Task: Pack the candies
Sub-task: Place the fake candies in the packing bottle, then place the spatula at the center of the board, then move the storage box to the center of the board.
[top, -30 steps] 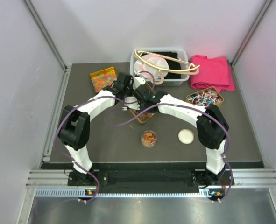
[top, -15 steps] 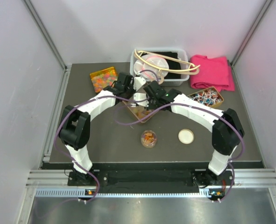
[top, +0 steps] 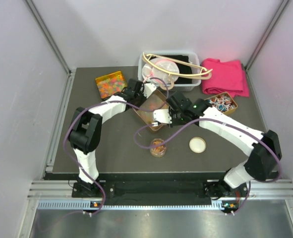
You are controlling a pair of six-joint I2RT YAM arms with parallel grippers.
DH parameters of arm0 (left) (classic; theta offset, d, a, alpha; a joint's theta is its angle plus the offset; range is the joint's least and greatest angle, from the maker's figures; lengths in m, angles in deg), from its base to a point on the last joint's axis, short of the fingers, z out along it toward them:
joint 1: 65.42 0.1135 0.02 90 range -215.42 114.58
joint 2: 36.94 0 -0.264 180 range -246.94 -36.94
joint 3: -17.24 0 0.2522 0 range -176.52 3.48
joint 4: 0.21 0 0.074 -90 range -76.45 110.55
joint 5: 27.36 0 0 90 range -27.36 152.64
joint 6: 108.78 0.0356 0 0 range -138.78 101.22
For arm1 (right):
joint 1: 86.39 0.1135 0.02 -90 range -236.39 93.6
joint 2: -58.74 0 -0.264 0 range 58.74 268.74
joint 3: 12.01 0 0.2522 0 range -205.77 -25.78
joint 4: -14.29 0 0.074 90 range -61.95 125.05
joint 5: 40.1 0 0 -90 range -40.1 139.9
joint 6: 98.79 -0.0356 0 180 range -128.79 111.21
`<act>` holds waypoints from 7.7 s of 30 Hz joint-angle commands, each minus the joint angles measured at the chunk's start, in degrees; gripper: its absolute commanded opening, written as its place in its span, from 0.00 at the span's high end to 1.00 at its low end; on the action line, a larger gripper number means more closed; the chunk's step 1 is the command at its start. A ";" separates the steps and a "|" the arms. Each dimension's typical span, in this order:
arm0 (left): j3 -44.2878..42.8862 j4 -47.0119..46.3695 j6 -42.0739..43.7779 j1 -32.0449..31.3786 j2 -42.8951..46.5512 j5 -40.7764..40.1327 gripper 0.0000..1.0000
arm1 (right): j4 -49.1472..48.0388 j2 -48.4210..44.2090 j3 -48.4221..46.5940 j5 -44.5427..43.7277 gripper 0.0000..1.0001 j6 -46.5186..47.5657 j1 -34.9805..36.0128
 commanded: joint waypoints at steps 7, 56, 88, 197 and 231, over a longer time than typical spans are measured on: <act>-2.58 -3.43 -1.64 1.45 -2.52 0.14 0.85 | 14.07 -9.79 3.50 -4.72 1.00 4.65 9.40; 5.33 -1.05 -5.77 14.63 14.61 14.20 0.16 | 7.66 3.39 4.82 -33.29 1.00 7.27 22.94; 8.15 -1.67 -7.61 17.62 16.64 19.11 0.01 | 21.55 5.68 -14.34 -27.66 1.00 -5.91 19.88; 4.54 -7.91 -1.72 5.76 1.35 10.42 0.21 | 0.97 -34.31 16.34 13.29 0.35 -30.69 -45.53; 25.19 -2.37 -3.04 14.45 20.85 6.91 0.85 | -1.13 -34.40 29.77 8.29 0.39 -23.84 -16.00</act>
